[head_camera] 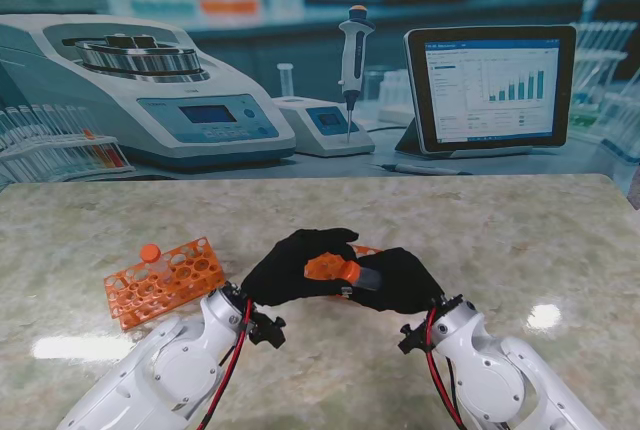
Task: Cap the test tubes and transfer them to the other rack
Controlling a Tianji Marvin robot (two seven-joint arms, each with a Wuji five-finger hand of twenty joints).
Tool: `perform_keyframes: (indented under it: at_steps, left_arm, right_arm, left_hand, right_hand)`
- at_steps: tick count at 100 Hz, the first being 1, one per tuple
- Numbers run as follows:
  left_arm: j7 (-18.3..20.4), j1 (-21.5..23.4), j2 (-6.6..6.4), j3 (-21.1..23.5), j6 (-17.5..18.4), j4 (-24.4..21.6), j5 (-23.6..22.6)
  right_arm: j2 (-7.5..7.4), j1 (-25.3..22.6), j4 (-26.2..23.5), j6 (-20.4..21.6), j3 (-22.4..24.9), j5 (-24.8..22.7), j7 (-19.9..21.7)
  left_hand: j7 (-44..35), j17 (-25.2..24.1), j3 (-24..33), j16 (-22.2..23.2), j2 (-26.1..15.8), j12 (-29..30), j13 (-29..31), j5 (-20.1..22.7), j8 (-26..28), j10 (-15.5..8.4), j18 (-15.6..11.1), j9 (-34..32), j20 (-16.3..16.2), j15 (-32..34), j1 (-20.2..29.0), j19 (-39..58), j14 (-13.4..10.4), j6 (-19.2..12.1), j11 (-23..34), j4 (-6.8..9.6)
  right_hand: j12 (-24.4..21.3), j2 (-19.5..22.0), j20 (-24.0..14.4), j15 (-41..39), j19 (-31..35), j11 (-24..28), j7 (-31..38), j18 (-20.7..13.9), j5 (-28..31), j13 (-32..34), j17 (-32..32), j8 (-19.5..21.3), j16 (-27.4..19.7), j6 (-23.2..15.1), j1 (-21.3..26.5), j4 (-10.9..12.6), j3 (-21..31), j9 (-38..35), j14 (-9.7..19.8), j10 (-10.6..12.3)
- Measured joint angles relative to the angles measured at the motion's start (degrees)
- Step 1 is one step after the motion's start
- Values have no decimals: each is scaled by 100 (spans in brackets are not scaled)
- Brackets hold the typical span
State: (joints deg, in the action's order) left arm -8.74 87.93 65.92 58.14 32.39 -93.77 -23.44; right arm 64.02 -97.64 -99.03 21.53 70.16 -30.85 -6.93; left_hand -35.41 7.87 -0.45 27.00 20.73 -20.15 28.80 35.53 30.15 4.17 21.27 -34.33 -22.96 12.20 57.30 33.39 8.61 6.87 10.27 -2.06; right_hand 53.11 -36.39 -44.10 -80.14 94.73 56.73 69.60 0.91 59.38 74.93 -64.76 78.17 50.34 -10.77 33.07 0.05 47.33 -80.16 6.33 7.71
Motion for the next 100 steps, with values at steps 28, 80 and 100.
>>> perform_keyframes:
  at_steps: [28,80,100]
  left_arm:
    - [-49,71,-1,44,60,-43,-105]
    - [-359,116,38,55,159,-2,-362]
    - [-466,127,64,55,163,10,-396]
  right_arm:
    - [5,12,0,-12,-13,-1,-18]
    - [28,29,12,-32,-32,4,-80]
    - [33,30,12,-33,-23,11,-106]
  left_hand:
    - [-1,20,0,55,58,-43,81,-8,-20,0,1,-41,0,9,79,5,-1,15,7,-1]
    - [-35,99,5,130,167,-57,199,-11,-94,0,1,-101,0,106,149,151,-4,15,58,-1]
    - [-131,100,27,189,243,-113,200,-63,-94,0,1,-102,0,177,208,206,-4,15,75,-1]
  right_hand:
    - [0,0,0,0,0,0,0,0,0,0,4,0,0,-4,0,0,0,0,0,1]
    - [0,-23,-6,0,0,0,0,0,5,0,5,1,0,-23,0,0,-42,0,1,3]
    - [1,-21,-6,0,1,0,0,0,5,-1,5,0,0,-23,0,0,-42,0,1,3]
